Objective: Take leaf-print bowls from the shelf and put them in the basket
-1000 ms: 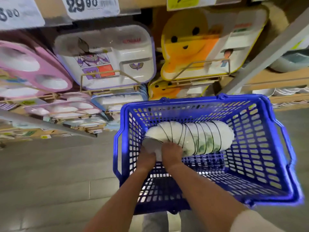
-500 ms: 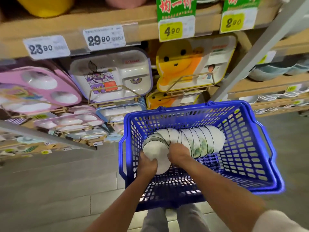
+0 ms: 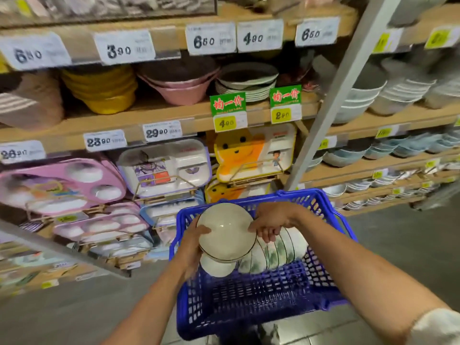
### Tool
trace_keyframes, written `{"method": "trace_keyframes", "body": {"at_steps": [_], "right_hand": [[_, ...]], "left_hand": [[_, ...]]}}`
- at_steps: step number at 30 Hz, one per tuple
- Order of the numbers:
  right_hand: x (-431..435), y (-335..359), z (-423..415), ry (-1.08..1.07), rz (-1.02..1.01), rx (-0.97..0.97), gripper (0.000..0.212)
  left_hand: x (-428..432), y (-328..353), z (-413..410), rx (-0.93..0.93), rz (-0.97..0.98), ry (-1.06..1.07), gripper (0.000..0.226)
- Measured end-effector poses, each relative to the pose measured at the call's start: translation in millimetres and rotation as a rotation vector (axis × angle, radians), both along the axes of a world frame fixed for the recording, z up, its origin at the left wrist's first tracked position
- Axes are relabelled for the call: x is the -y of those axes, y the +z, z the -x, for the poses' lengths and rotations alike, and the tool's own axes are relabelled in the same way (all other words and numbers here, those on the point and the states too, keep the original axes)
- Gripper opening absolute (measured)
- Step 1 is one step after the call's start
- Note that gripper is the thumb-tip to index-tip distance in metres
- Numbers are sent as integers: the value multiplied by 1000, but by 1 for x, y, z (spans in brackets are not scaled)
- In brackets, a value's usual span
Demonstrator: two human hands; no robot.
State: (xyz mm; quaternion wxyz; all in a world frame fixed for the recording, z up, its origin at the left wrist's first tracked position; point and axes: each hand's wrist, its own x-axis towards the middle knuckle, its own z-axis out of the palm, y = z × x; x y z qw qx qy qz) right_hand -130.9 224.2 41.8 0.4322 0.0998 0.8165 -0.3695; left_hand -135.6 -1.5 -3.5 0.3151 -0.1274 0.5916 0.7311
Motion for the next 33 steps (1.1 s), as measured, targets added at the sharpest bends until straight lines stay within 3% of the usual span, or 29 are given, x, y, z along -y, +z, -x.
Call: {"method": "trace_keyframes", "body": {"at_steps": [4, 8, 10, 12, 14, 20, 25, 33], "right_hand": [[4, 44, -6, -109, -2, -171, 37], [14, 65, -20, -285, -159, -594, 34], [23, 72, -29, -610, 77, -719, 14], [32, 77, -36, -881, 468, -711, 32], [37, 82, -42, -1008, 691, -751, 41], [11, 116, -66, -1302, 994, -871, 38], [-43, 144, -107, -1364, 1005, -928, 36], [-156, 181, -191, -1507, 799, -1019, 21]], "left_hand": [[-6, 43, 5, 19, -235, 127, 71], [-14, 87, 11, -44, -257, 164, 72], [-21, 108, 12, -60, -272, 165, 72], [-32, 127, 8, -37, -305, 163, 61], [-43, 142, 1, -16, -338, 163, 52], [-91, 190, -28, -75, -284, 123, 37], [-153, 219, -63, -97, -307, 83, 26], [-282, 242, -141, -123, -341, 37, 25]]}}
